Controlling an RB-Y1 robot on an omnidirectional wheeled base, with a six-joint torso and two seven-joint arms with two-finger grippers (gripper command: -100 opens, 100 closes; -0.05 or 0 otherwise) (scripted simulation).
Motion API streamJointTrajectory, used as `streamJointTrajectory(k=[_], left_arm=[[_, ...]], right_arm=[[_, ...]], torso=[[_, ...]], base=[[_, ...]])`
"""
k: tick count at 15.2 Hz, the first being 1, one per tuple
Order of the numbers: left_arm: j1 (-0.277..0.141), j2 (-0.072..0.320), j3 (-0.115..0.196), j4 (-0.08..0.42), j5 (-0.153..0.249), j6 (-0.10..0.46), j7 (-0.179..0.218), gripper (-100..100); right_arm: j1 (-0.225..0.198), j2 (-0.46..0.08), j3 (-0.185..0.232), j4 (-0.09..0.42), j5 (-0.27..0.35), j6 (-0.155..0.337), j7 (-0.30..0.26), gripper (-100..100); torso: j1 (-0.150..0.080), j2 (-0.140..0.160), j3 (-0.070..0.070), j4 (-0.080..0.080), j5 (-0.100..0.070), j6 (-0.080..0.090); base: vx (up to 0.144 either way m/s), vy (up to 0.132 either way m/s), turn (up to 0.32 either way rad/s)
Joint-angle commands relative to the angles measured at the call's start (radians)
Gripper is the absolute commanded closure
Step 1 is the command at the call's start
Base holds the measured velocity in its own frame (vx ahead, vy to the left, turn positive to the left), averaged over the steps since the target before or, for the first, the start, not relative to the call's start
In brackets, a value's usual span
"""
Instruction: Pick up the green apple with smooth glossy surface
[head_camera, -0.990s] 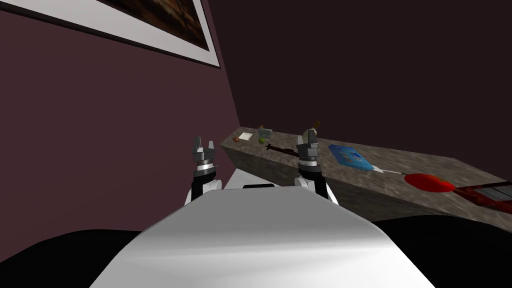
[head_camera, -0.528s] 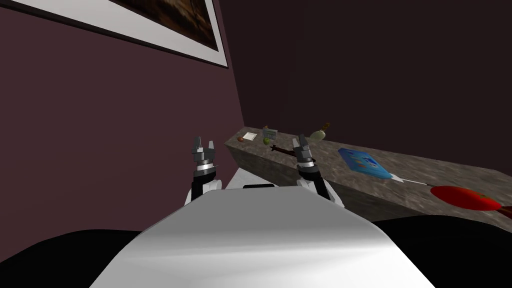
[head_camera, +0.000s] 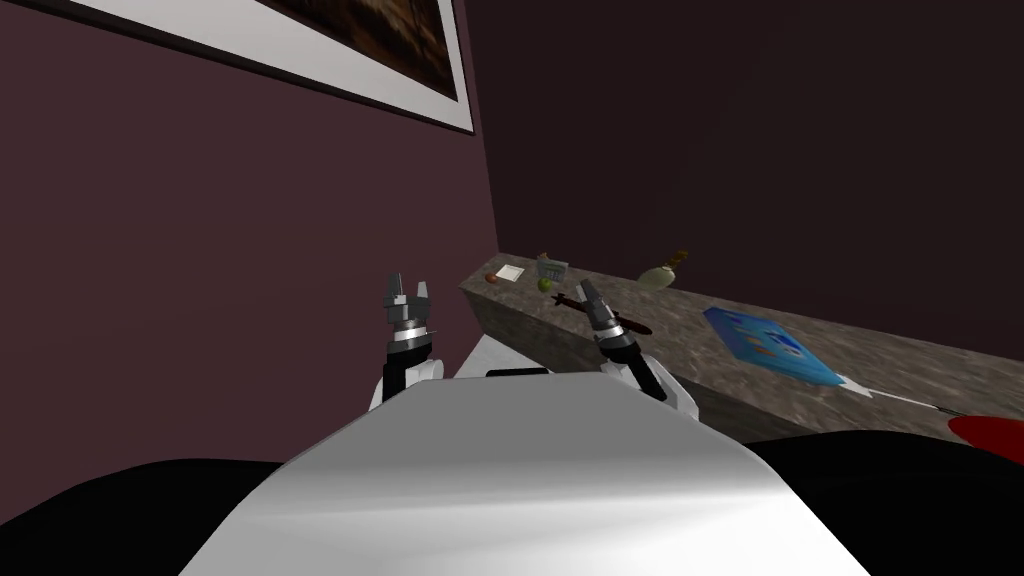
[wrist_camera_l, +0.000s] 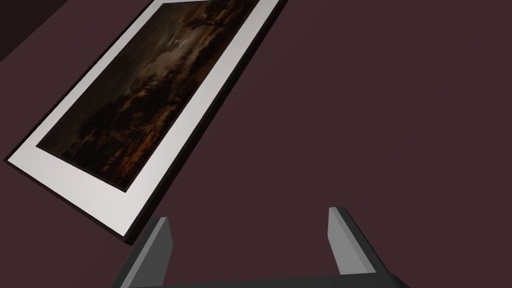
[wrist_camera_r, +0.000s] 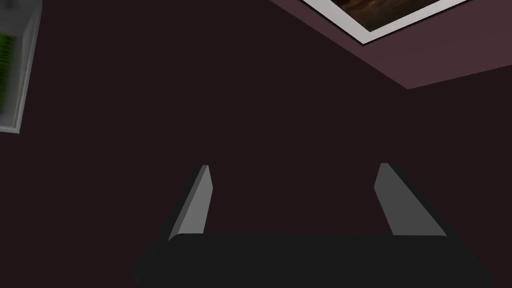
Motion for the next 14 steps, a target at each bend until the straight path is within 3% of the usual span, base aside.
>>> streamJointTrajectory(k=[1, 3, 4, 6, 9, 14], left_arm=[[0.0, 0.0, 0.0, 0.0, 0.0, 0.0, 0.0, 0], [0.0, 0.0, 0.0, 0.0, 0.0, 0.0, 0.0, 0], [0.0, 0.0, 0.0, 0.0, 0.0, 0.0, 0.0, 0], [0.0, 0.0, 0.0, 0.0, 0.0, 0.0, 0.0, 0], [0.0, 0.0, 0.0, 0.0, 0.0, 0.0, 0.0, 0], [0.0, 0.0, 0.0, 0.0, 0.0, 0.0, 0.0, 0]], right_arm=[[-0.002, -0.05, 0.013, 0.032, 0.021, -0.008, 0.003, -100], [-0.002, -0.073, 0.013, 0.032, 0.021, -0.008, 0.003, -100], [-0.003, -0.108, 0.025, 0.06, 0.039, -0.015, 0.004, -100], [-0.003, -0.13, 0.025, 0.06, 0.039, -0.015, 0.004, -100], [-0.006, -0.212, 0.049, 0.119, 0.078, -0.029, 0.008, -100], [-0.007, -0.309, 0.062, 0.15, 0.098, -0.036, 0.01, -100]], torso=[[0.0, 0.0, 0.0, 0.0, 0.0, 0.0], [0.001, 0.001, 0.0, 0.0, 0.0, 0.0], [0.001, 0.001, 0.001, 0.0, 0.0, 0.0], [0.001, 0.0, 0.0, 0.0, 0.0, -0.001], [0.0, 0.0, 0.0, 0.0, 0.0, -0.001], [0.002, 0.0, 0.0, 0.0, 0.0, -0.001]], base=[[0.022, 0.064, 0.117], [0.025, 0.059, 0.096], [0.034, 0.06, 0.15], [0.039, 0.045, 0.111], [0.045, 0.057, 0.179], [0.043, 0.061, 0.122]])
